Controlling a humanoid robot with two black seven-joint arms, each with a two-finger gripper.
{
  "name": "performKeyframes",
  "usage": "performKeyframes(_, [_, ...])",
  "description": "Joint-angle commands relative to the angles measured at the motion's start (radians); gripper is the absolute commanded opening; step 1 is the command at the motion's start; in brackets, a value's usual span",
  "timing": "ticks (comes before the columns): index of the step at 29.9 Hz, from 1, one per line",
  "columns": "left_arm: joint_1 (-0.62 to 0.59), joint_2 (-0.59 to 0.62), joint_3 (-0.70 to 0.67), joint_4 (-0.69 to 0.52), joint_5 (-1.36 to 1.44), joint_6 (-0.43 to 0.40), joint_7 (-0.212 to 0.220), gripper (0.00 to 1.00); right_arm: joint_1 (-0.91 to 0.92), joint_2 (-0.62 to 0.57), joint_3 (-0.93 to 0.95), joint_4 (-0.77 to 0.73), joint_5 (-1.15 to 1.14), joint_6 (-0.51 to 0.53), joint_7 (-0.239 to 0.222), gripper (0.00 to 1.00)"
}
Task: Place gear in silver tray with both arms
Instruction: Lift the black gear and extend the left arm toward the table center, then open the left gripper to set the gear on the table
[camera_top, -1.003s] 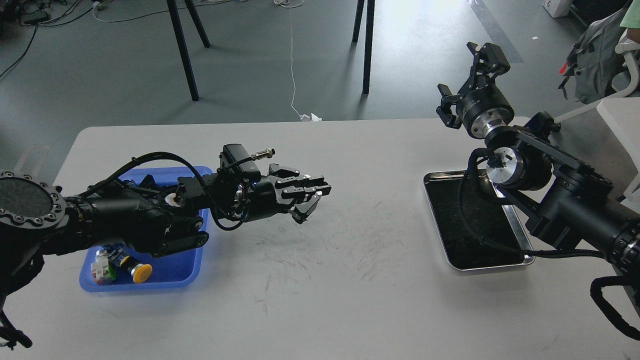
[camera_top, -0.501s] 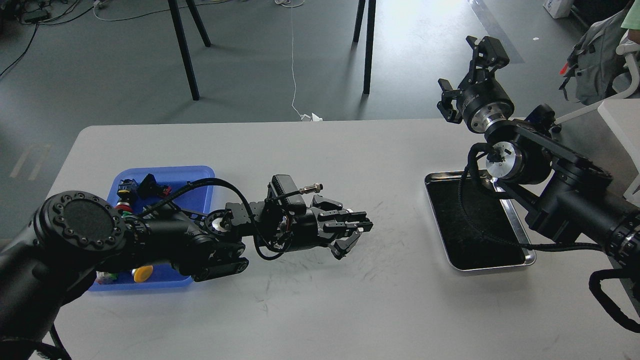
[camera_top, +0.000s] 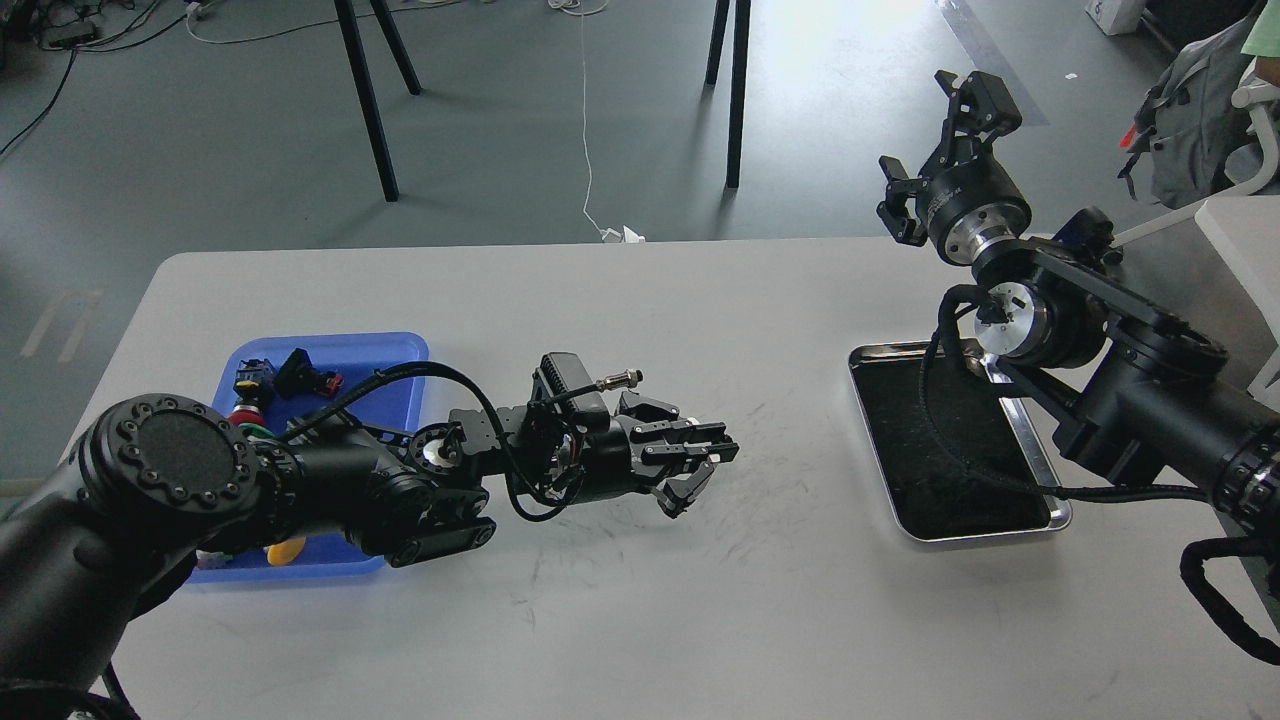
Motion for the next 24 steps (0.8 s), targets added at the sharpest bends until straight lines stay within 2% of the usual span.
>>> performKeyframes(1, [0.000, 0.000, -0.001, -0.010, -0.003, 0.000, 0.000, 0.22, -0.001, -0.001, 0.000, -0.001, -0.001, 0.000, 0.001, 0.99])
performKeyframes(10, [-0.004, 0.000, -0.007, -0.027, -0.007, 0.000, 0.000, 0.28, -0.001, -0.002, 0.000, -0.001, -0.001, 0.002, 0.001, 0.99])
performKeyframes(15, [-0.009, 0.000, -0.005, -0.038, -0.089, 0.000, 0.000, 0.40, -0.001, -0.004, 0.000, -0.001, -0.001, 0.002, 0.001, 0.99])
performKeyframes(24, [-0.016, 0.000, -0.010, -0.047, -0.110, -0.013, 0.000, 0.46, -0.002, -0.002, 0.000, -0.001, -0.001, 0.002, 0.001, 0.99])
